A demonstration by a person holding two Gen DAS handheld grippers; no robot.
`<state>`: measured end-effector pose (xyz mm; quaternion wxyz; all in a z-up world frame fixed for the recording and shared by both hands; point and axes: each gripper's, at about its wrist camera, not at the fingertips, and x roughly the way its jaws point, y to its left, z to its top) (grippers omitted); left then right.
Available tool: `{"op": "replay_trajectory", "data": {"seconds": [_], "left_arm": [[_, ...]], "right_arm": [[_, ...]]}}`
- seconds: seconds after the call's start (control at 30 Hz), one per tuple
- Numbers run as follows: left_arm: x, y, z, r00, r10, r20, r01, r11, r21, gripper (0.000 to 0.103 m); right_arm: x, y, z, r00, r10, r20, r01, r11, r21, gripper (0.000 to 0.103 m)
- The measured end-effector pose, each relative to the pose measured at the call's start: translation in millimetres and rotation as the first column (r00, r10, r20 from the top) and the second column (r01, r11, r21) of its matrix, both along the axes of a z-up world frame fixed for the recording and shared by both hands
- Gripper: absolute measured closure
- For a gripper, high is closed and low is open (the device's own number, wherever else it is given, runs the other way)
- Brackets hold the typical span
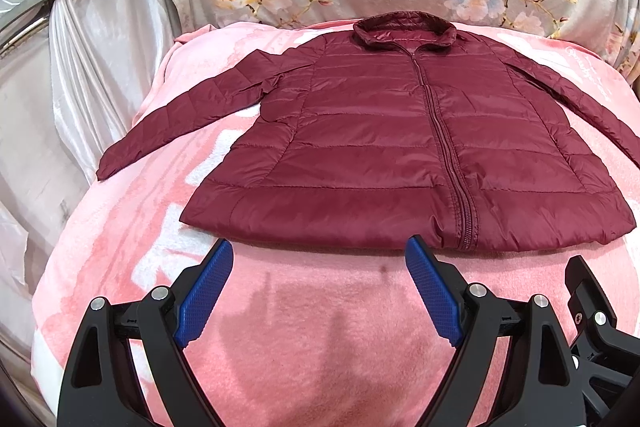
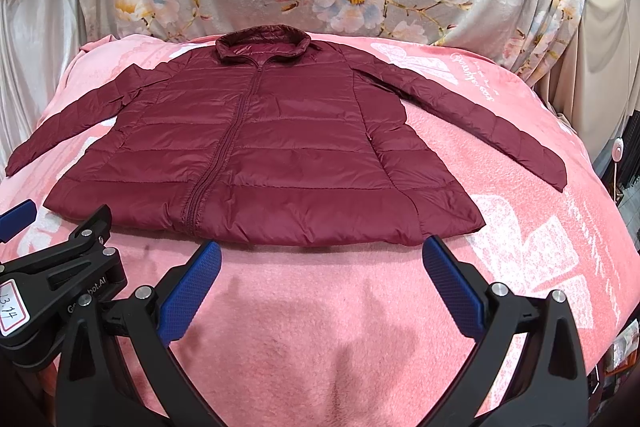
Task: Fold large clothes
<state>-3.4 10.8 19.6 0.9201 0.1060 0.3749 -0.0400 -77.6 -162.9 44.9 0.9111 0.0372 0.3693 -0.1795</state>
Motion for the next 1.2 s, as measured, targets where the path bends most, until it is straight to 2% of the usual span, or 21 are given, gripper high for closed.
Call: {"op": "replay_trajectory", "data": {"seconds": [1.2], "left_arm": [[-2.3,2.9,-1.7,1.0,0.003,0.002,-0.003,1.0,-0.003,0.019]], "right_arm": [[-0.4,1.0,-1.2,1.0,0.0,0.002,0.0,1.0,0.001,0.005]]}}
